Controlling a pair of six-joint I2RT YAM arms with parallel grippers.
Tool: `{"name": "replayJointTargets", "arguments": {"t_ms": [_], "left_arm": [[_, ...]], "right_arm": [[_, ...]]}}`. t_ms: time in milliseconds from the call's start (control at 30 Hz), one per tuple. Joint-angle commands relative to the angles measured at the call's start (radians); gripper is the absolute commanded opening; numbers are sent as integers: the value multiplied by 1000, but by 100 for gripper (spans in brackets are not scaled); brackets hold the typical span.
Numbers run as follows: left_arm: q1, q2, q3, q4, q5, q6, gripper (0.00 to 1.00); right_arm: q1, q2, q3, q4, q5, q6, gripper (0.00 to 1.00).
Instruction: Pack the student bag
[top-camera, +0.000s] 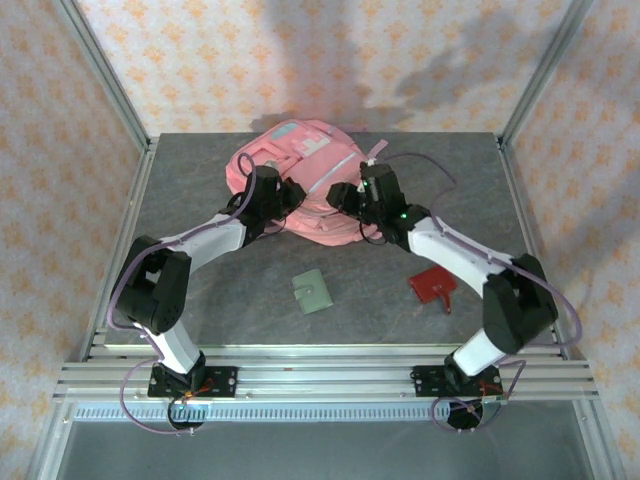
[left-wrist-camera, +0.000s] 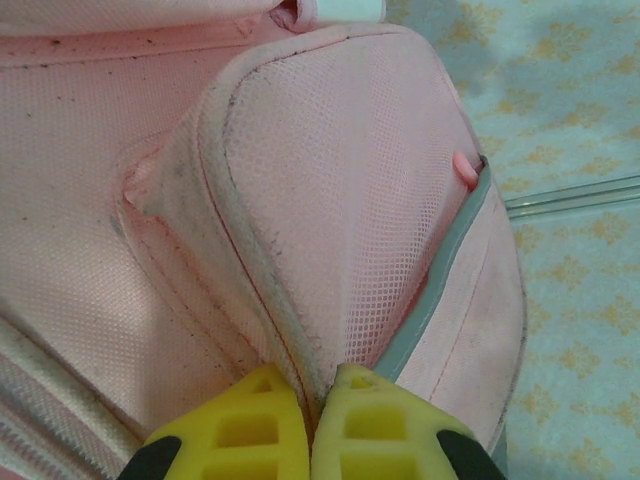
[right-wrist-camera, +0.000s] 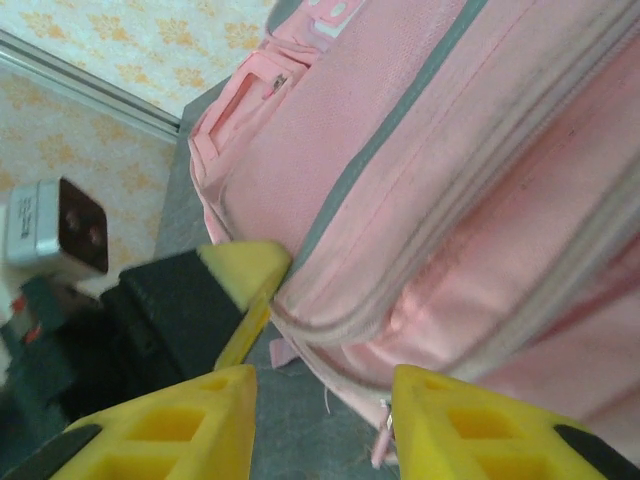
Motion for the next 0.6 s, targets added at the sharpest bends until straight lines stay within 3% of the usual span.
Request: {"name": "replayJointTargets", "arguments": {"t_ms": [0,200,567], "left_arm": [[8,-60,57,60,30,-12,0],[10,-71,57,64,33,-19,0],[9,-80,48,65,38,-21,0]], "right_arm": [[67,-32,-56,-79,124,-76,36],[157,51,-30,-92,195,-100,35],[175,208,115,-125,301,-95,37]]}}
